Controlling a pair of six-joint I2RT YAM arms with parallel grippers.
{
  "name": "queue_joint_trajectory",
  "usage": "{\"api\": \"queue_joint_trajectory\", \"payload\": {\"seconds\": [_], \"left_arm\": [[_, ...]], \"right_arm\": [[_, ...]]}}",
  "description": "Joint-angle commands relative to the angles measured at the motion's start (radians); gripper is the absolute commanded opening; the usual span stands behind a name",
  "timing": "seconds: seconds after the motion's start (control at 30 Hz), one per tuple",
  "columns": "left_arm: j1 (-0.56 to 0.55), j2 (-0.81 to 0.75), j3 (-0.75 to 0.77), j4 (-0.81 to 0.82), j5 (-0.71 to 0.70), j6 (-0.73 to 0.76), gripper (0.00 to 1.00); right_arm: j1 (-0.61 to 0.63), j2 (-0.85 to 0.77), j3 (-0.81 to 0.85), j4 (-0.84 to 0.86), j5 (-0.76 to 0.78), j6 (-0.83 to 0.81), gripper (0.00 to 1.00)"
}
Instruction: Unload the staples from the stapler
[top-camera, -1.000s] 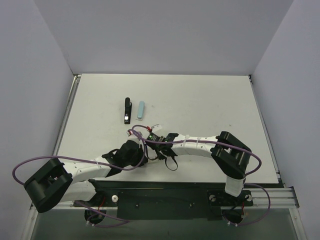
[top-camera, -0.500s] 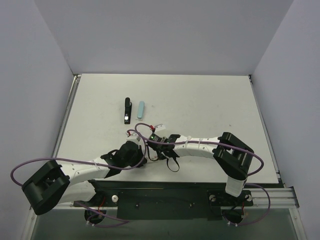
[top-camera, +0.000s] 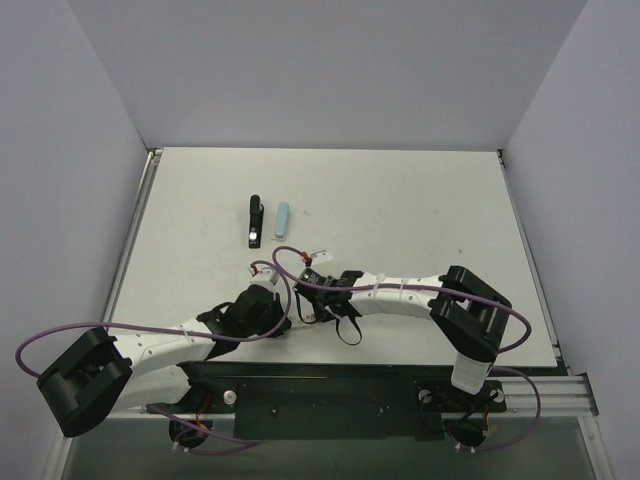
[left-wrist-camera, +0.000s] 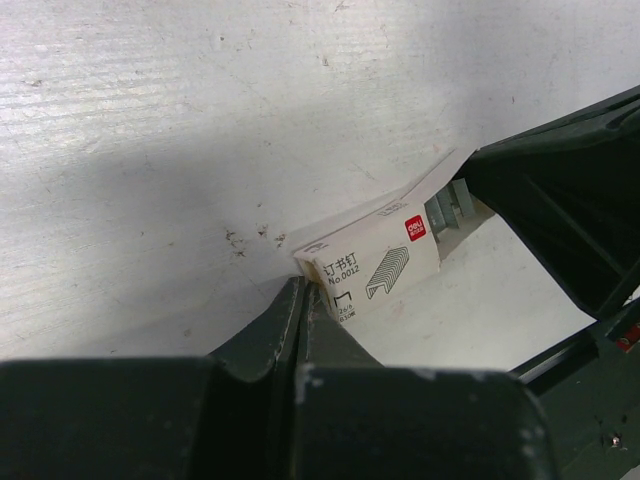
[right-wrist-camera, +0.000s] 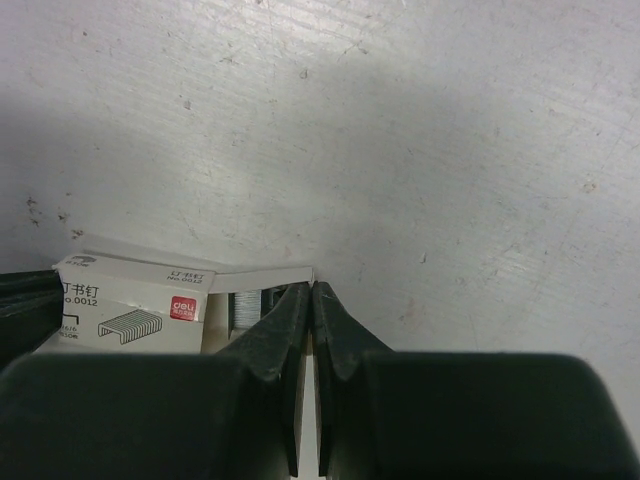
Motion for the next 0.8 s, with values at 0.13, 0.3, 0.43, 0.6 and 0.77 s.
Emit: {"api": "queue_joint_trajectory", "payload": {"seconds": [0.13,0.3,0.43,0.6,0.77], "left_arm": [[-0.015,-0.028,-0.016,-0.013,-0.007,-0.002,0.0],[-0.021,-0.058,-0.034,-0.022,-0.009,-0.014,0.0],[-0.024,-0.078,-0.056,-0.019,-0.01,-0.025,0.0],[-0.032,-0.069,-0.068,0.002,-0.004,-0.037,0.0],[-0.041,-0.041,-0.065,0.024,-0.006,-0.043,0.0]], "right_arm": [[0.011,-0.034,-0.035,-0.017,-0.041,0.059,0.0],[-0.003,-0.031,-0.033,-0.017,-0.024,0.094,0.0],[-0.009,-0.028,-0.032,-0.008,-0.019,0.119,0.0],[-0.011,-0.018,-0.03,0.007,-0.021,0.156,0.0],[-0.012,-0.015,-0.025,0.015,-0.025,0.173,0.0]]}}
